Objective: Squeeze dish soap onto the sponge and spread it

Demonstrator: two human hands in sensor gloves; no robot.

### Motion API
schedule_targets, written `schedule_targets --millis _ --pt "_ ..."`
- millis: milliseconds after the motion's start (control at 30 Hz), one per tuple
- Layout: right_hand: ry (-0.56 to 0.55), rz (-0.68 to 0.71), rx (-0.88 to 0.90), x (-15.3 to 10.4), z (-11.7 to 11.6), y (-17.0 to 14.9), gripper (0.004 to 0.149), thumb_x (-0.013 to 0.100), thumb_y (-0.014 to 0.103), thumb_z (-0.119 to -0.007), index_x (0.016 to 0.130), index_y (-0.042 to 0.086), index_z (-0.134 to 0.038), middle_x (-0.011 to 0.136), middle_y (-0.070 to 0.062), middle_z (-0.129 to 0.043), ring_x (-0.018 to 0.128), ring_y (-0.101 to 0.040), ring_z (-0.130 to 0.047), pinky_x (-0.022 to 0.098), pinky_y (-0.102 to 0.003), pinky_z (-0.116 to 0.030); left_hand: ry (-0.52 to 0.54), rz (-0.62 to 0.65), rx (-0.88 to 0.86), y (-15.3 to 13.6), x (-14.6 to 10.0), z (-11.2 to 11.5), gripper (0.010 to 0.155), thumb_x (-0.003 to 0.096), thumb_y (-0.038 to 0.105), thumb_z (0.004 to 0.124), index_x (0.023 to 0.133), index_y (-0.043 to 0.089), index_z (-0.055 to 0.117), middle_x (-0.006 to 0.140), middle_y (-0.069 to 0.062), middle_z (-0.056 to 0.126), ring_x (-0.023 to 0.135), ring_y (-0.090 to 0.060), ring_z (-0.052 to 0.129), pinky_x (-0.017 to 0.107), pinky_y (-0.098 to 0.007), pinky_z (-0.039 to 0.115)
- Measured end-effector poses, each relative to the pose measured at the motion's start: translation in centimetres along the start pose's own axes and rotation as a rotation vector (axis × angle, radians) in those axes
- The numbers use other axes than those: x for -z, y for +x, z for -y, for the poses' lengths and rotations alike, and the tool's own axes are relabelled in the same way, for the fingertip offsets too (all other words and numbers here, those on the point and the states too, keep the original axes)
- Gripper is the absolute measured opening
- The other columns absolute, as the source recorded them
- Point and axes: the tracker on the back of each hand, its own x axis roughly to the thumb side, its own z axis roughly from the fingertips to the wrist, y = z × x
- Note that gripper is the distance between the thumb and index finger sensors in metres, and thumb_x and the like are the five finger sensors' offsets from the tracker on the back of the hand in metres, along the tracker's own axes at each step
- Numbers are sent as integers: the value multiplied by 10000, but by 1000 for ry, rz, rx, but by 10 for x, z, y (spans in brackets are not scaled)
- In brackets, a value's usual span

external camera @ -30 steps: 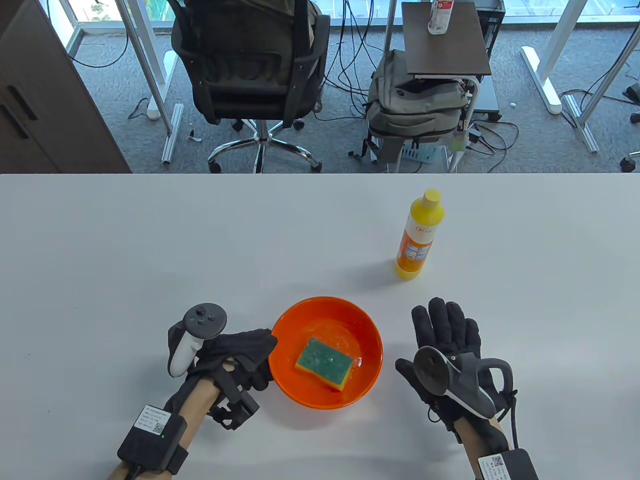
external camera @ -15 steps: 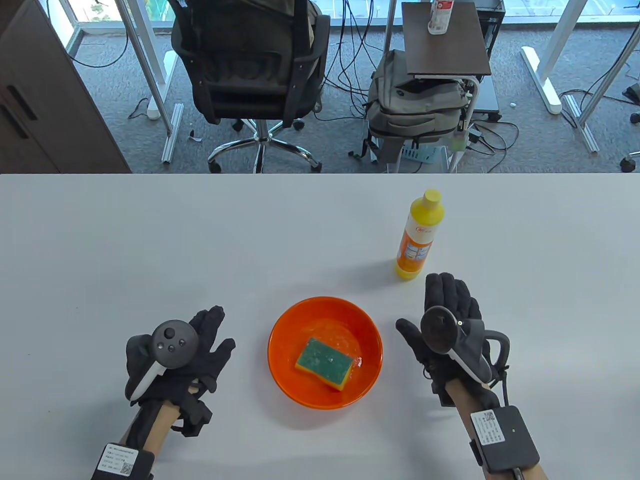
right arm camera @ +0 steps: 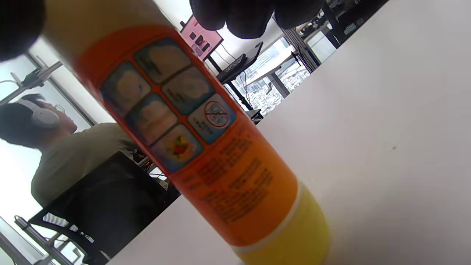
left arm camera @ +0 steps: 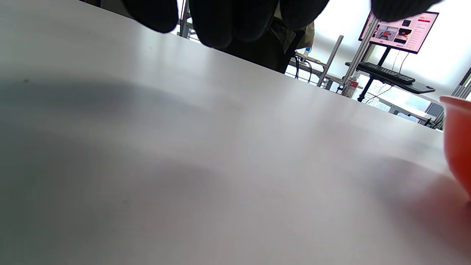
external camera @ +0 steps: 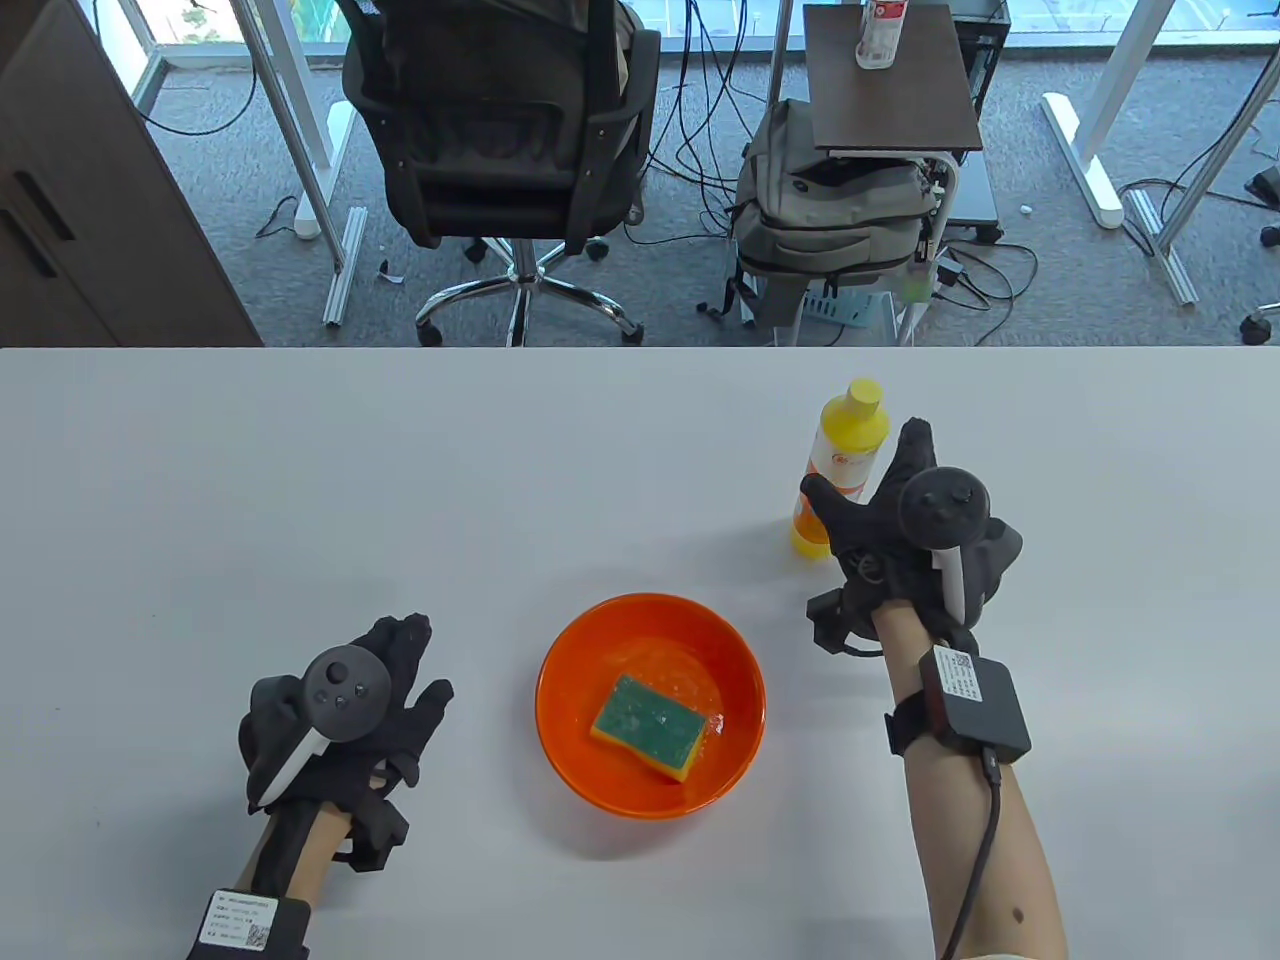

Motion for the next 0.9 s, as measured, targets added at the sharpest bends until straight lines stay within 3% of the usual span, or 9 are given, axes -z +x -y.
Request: schedule_targets --millis 100,267,500,733,900 --pt "64 -52 156 7 -5 -2 1056 221 690 -914 1036 376 -320 1144 88 -493 1090 -252 -567 813 -496 -494 1 1 -9 1 0 1 721 399 586 700 1060 318 596 1143 -19 614 1082 -321 698 779 -608 591" --pt "-14 -45 126 4 -8 6 875 210 630 -980 968 428 -592 1029 125 -754 991 -228 -789 776 -513 -588 -20 12 -17 2 1 2 721 400 588 698 1061 319 595 1146 -19 612 1088 -320 690 779 -614 587" --pt "37 -4 291 -9 9 7 832 222 648 -979 954 438 -645 997 130 -805 967 -228 -823 764 -519 -624 5 60 -102 10 0 -8 734 397 607 685 1065 319 588 1151 -17 603 1092 -325 680 778 -621 585" --pt "146 223 481 -48 51 38 822 251 699 -931 953 453 -582 988 108 -748 975 -281 -800 772 -543 -614 120 197 -247 50 -1 -57 736 401 609 699 1069 323 584 1151 -12 610 1088 -317 692 779 -615 594" --pt "249 382 555 -90 64 65 819 258 712 -921 948 439 -574 948 77 -757 813 -254 -929 719 -515 -724 198 349 -370 88 -11 -97 741 403 611 720 1075 336 568 1155 -1 609 1077 -304 714 774 -597 622"
